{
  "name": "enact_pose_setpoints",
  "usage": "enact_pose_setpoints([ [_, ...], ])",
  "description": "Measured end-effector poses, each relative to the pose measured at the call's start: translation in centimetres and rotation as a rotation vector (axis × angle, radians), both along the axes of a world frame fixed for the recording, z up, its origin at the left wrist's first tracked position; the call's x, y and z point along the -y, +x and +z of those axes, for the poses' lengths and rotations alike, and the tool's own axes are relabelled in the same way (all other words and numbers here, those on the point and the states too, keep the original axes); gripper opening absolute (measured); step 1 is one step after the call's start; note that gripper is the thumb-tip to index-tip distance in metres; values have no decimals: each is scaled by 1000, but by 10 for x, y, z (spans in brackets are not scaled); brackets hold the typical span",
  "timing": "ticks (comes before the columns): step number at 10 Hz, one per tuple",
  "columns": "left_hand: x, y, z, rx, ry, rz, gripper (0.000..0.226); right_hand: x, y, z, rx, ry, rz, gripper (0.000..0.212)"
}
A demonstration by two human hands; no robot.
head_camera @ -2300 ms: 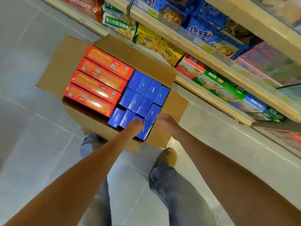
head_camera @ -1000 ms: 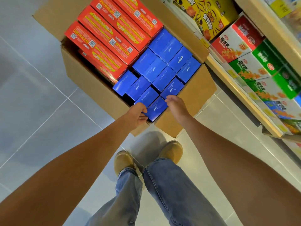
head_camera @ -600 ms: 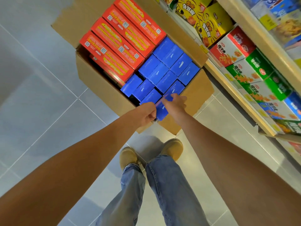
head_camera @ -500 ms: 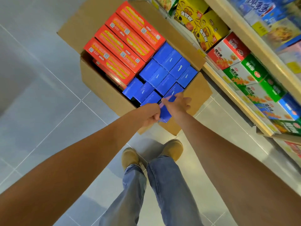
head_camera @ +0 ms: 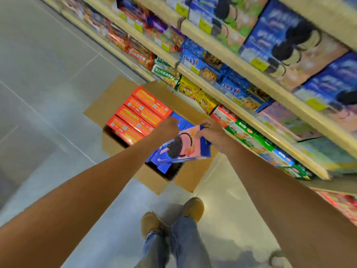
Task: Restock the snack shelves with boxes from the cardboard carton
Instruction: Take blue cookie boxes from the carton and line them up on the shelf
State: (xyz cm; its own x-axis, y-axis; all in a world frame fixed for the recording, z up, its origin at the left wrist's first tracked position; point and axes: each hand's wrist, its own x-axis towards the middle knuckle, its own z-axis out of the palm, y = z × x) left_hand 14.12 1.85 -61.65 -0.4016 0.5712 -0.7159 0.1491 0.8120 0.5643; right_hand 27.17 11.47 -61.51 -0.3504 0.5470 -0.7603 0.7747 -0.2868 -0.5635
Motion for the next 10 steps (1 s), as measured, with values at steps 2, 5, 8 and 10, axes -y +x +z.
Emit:
enact_pose_setpoints([
  [2,-71,-37,74,152,218,-245,58,-64,-1,153,-160,9,158,31],
  [5,-100,9,334,35,378,-589,66,-120,31,365,-303,210,307,38],
  [8,-121,26,494,-150,648,-577,54,-128,48,527,-428,449,267,37],
  [10,-138,19,586,-217,789,-549,46,-126,47,599,-502,621,202,21],
])
